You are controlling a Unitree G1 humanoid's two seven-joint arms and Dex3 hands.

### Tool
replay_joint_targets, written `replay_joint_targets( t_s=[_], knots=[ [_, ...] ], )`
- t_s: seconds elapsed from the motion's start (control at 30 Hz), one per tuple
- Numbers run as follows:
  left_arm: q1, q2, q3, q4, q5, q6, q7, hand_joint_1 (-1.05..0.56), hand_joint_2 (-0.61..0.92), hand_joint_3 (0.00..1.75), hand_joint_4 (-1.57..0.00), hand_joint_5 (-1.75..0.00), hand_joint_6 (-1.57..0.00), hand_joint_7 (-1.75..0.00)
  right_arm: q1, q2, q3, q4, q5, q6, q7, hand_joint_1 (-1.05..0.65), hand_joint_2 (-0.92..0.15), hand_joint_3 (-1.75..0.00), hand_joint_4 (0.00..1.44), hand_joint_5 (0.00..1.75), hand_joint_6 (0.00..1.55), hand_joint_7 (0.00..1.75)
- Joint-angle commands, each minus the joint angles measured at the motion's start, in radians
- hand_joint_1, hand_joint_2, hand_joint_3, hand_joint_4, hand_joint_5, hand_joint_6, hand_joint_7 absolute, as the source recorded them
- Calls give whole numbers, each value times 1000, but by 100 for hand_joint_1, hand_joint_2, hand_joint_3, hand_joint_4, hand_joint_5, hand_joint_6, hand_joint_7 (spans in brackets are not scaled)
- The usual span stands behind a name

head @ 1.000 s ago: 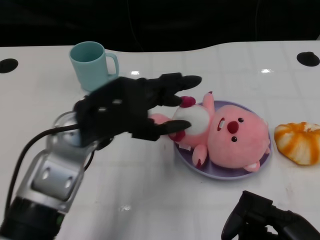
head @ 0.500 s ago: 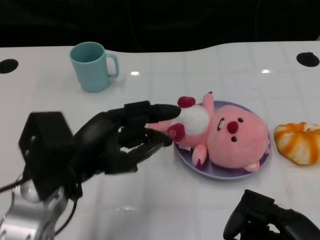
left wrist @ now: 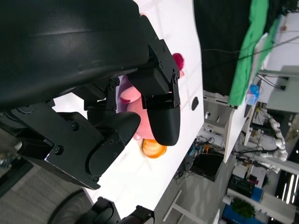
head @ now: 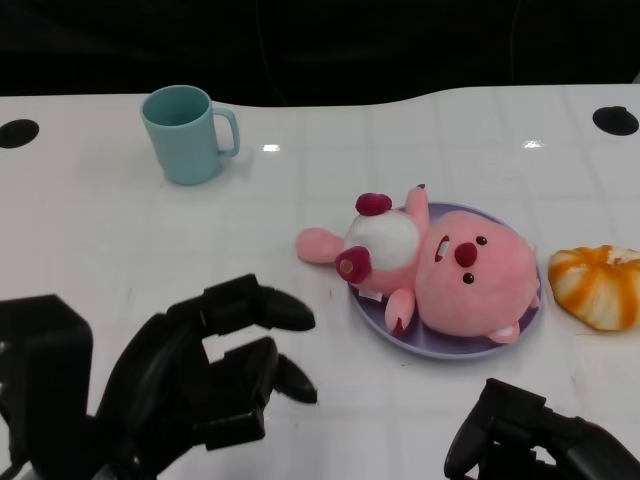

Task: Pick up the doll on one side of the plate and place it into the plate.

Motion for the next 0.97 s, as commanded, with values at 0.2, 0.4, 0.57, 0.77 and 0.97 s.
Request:
replay_joint_targets(
  t_s=[0.2,0.4,0.57,0.77,0.97],
  knots=[
    [74,33,12,-78,-30,91,59,-5,48,145,-88,-172,-85,-149,-3,-9,-11,2,15,-8,7,-23,-85,-65,64,175,45,165],
    [82,45,5,-54,-25,81,61,-10,45,145,-88,-175,-76,-171,-7,-12,-26,19,15,-22,16,-24,-85,-65,63,175,45,164],
    [57,63,0,-3,-2,88,66,-9,48,142,-87,-175,-73,-174,-16,-10,-30,37,10,-31,16,-22,-85,-65,63,175,45,163],
    [28,73,-4,52,9,71,51,-9,44,144,-89,-175,-75,-172,-25,-4,-30,56,13,-41,13,-22,-85,-64,64,175,46,162],
    [23,80,-5,55,6,71,48,-10,43,147,-88,-175,-76,-173,-30,3,-27,60,8,-50,7,-21,-85,-63,64,175,47,161]
  ],
)
